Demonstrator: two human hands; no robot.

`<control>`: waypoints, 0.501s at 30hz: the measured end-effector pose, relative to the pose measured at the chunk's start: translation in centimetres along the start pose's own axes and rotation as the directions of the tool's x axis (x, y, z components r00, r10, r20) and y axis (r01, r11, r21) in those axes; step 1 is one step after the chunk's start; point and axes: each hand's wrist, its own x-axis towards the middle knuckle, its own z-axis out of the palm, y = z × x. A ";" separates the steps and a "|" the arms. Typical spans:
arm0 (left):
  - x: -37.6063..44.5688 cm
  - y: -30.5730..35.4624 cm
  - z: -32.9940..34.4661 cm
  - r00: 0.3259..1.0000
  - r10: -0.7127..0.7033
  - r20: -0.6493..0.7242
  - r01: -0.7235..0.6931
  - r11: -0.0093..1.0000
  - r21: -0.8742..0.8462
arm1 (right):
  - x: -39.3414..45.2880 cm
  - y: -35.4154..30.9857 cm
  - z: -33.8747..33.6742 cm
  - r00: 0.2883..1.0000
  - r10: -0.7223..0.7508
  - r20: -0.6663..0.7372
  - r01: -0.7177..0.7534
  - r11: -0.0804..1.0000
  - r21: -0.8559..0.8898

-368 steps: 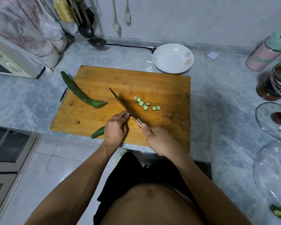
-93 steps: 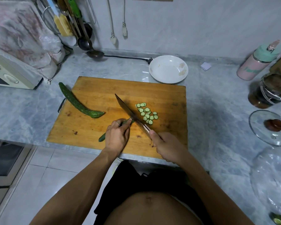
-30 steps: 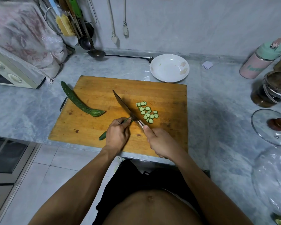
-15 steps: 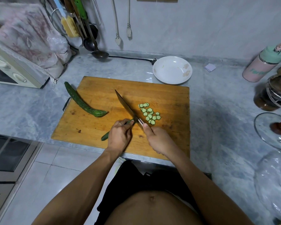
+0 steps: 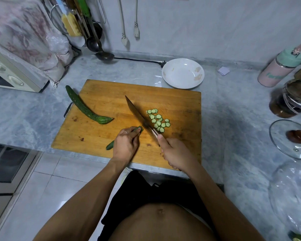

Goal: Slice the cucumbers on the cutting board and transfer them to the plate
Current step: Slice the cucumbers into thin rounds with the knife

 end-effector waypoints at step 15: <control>0.1 -0.6 0.4 0.998 0.041 0.046 -0.043 0.998 0.044 | -1.3 -0.4 0.2 0.998 -0.061 -0.004 0.061 0.993 -0.096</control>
